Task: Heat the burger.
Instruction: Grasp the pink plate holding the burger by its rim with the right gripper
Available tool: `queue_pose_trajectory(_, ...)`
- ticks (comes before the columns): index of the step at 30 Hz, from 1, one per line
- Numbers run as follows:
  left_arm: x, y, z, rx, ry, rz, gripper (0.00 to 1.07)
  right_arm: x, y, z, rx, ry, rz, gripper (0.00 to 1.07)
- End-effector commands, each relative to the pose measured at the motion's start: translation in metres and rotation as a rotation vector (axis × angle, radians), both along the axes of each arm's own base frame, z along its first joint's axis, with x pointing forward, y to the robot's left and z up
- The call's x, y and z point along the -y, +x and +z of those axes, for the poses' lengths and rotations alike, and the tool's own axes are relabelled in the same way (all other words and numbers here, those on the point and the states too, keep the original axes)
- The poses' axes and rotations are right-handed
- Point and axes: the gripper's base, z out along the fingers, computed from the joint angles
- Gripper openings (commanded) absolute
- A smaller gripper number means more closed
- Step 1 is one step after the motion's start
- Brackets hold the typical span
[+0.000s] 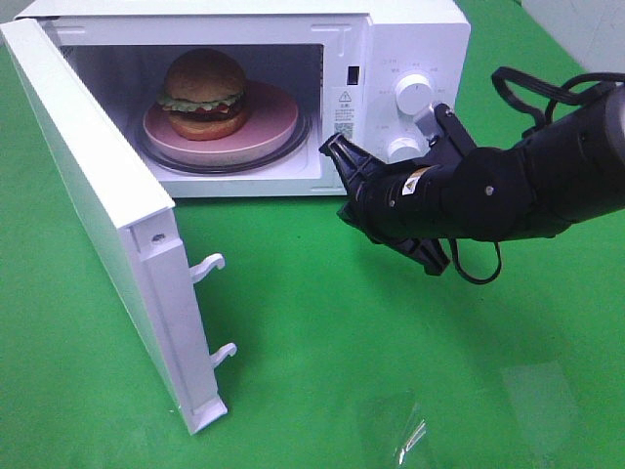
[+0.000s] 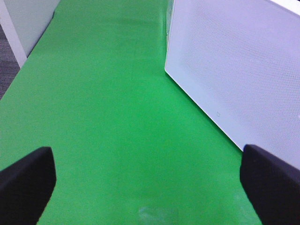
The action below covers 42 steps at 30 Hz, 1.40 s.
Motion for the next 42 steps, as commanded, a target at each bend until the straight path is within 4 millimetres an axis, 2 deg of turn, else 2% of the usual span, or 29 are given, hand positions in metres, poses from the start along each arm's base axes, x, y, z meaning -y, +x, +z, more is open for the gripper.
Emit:
queue_pose_trajectory(1, 0.0, -0.002, -0.001, 0.011, 0.004, 0.001, 1.0, 0.001, -0.005, 0.006, 0.005, -0.089, 0.086, 0.05)
queue_pose_trajectory(5, 0.0, -0.002, -0.001, 0.011, 0.004, 0.001, 1.0, 0.003, -0.013, 0.019, 0.014, -0.215, 0.219, 0.05)
queue_pose_trajectory(17, 0.0, -0.002, -0.001, 0.011, 0.004, 0.001, 1.0, 0.008, -0.031, 0.032, 0.015, -0.47, 0.521, 0.07)
queue_pose_trajectory(18, 0.0, -0.002, -0.001, 0.011, 0.004, 0.001, 1.0, 0.01, -0.034, 0.036, 0.04, -0.531, 0.59, 0.07)
queue_pose_trajectory(21, 0.0, -0.002, -0.001, 0.011, 0.004, 0.001, 1.0, 0.011, -0.037, 0.04, 0.069, -0.59, 0.657, 0.08)
queue_pose_trajectory(22, 0.0, -0.002, -0.001, 0.011, 0.004, 0.001, 1.0, 0.013, -0.039, 0.046, 0.11, -0.658, 0.738, 0.08)
queue_pose_trajectory(25, 0.0, -0.002, -0.001, 0.011, 0.004, 0.001, 1.0, 0.012, -0.039, 0.054, 0.143, -0.722, 0.82, 0.08)
queue_pose_trajectory(27, 0.0, -0.002, -0.001, 0.011, 0.004, 0.001, 1.0, 0.01, -0.038, 0.068, 0.196, -0.844, 1.001, 0.08)
queue_pose_trajectory(30, 0.0, -0.002, -0.001, 0.011, 0.004, 0.001, 1.0, 0.009, -0.038, 0.071, 0.206, -0.872, 1.046, 0.08)
queue_pose_trajectory(31, 0.0, -0.002, -0.001, 0.011, 0.004, 0.001, 1.0, 0.009, -0.037, 0.076, 0.219, -0.927, 1.124, 0.08)
queue_pose_trajectory(34, 0.0, -0.002, -0.001, 0.011, 0.004, 0.001, 1.0, 0.009, -0.036, 0.079, 0.238, -0.987, 1.201, 0.08)
queue_pose_trajectory(35, 0.0, -0.002, -0.001, 0.011, 0.004, 0.001, 1.0, 0.01, -0.035, 0.082, 0.263, -1.054, 1.282, 0.08)
queue_pose_trajectory(36, 0.0, -0.002, -0.001, 0.011, 0.004, 0.001, 1.0, 0.01, -0.035, 0.082, 0.263, -1.054, 1.282, 0.08)
queue_pose_trajectory(37, 0.0, -0.002, -0.001, 0.011, 0.004, 0.001, 1.0, 0.012, -0.035, 0.085, 0.292, -1.136, 1.382, 0.08)
queue_pose_trajectory(42, 0.0, -0.002, -0.001, 0.011, 0.004, 0.001, 1.0, 0.014, -0.031, 0.093, 0.376, -1.295, 1.553, 0.1)
